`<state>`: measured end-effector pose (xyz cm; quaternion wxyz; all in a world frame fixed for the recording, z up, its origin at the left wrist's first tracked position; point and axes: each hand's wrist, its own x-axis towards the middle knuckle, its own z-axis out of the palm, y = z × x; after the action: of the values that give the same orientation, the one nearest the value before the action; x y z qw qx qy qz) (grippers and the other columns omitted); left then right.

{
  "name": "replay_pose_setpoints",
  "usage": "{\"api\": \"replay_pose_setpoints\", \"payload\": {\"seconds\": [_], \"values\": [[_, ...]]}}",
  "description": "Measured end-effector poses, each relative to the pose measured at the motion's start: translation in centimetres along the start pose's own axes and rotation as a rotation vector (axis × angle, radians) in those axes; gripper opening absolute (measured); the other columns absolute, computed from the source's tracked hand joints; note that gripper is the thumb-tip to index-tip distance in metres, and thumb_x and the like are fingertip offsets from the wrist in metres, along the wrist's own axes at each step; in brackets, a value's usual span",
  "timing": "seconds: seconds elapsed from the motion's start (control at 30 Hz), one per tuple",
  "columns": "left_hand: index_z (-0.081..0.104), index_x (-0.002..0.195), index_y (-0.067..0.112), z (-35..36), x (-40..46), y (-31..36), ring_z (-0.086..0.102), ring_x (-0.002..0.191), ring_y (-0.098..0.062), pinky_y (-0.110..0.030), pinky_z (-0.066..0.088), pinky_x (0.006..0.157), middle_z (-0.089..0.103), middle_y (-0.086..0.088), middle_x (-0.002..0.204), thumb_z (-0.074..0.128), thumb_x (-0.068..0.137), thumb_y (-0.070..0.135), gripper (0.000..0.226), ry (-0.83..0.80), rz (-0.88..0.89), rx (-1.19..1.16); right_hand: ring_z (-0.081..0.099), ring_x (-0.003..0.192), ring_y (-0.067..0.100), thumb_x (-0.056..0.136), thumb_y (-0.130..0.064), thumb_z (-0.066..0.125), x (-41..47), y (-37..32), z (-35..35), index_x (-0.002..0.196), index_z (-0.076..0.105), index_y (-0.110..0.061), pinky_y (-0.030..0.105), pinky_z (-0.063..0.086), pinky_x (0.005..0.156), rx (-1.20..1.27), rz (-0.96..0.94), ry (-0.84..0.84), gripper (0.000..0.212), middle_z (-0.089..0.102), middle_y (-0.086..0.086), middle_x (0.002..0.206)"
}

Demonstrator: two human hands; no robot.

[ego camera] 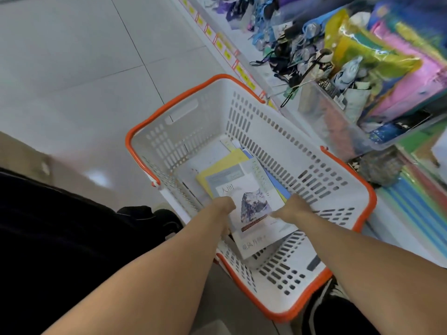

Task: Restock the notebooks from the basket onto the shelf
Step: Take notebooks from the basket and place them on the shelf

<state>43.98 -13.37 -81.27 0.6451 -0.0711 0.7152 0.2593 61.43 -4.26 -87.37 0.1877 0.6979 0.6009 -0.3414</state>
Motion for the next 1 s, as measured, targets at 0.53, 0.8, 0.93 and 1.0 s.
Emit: {"api": "replay_pose_setpoints", "payload": {"seconds": [0.53, 0.8, 0.93, 1.0], "values": [[0.052, 0.125, 0.012, -2.8, -1.4, 1.9, 0.063, 0.104, -0.034, -0.058, 0.049, 0.095, 0.065, -0.012, 0.116, 0.063, 0.093, 0.013, 0.034, 0.153, 0.448, -0.145, 0.064, 0.108, 0.029, 0.103, -0.046, 0.042, -3.0, -1.5, -4.1, 0.128, 0.059, -0.010, 0.041, 0.058, 0.077, 0.986, -0.005, -0.239, 0.047, 0.064, 0.014, 0.126], [0.064, 0.117, 0.004, -5.5, -1.3, 4.3, 0.063, 0.113, -0.030, -0.044, 0.053, 0.093, 0.065, -0.010, 0.125, 0.064, 0.092, 0.017, 0.028, 0.066, 0.404, -0.348, 0.065, 0.103, 0.023, 0.081, -0.055, 0.073, -2.0, -1.9, 0.0, 0.147, 0.038, -0.006, 0.031, 0.054, 0.063, -0.055, -0.124, 0.002, 0.089, 0.059, 0.009, 0.136], [0.066, 0.105, 0.005, -5.4, -2.4, 4.7, 0.072, 0.074, -0.022, -0.030, 0.059, 0.058, 0.072, -0.009, 0.099, 0.058, 0.095, 0.011, 0.014, -0.101, 0.464, -0.408, 0.056, 0.122, 0.029, 0.086, -0.034, 0.076, -1.1, -2.0, 1.7, 0.150, 0.030, -0.002, 0.037, 0.053, 0.092, 0.086, -0.044, 0.006, 0.085, 0.053, 0.015, 0.140], [0.067, 0.108, 0.006, -5.3, -2.8, 4.9, 0.072, 0.070, -0.020, -0.029, 0.059, 0.055, 0.073, -0.008, 0.095, 0.057, 0.096, 0.011, 0.017, -0.143, 0.474, -0.425, 0.060, 0.114, 0.029, 0.090, -0.029, 0.071, -0.8, -2.1, 1.4, 0.141, 0.045, -0.002, 0.037, 0.054, 0.090, 0.166, -0.051, -0.058, 0.063, 0.059, 0.015, 0.134]]}}
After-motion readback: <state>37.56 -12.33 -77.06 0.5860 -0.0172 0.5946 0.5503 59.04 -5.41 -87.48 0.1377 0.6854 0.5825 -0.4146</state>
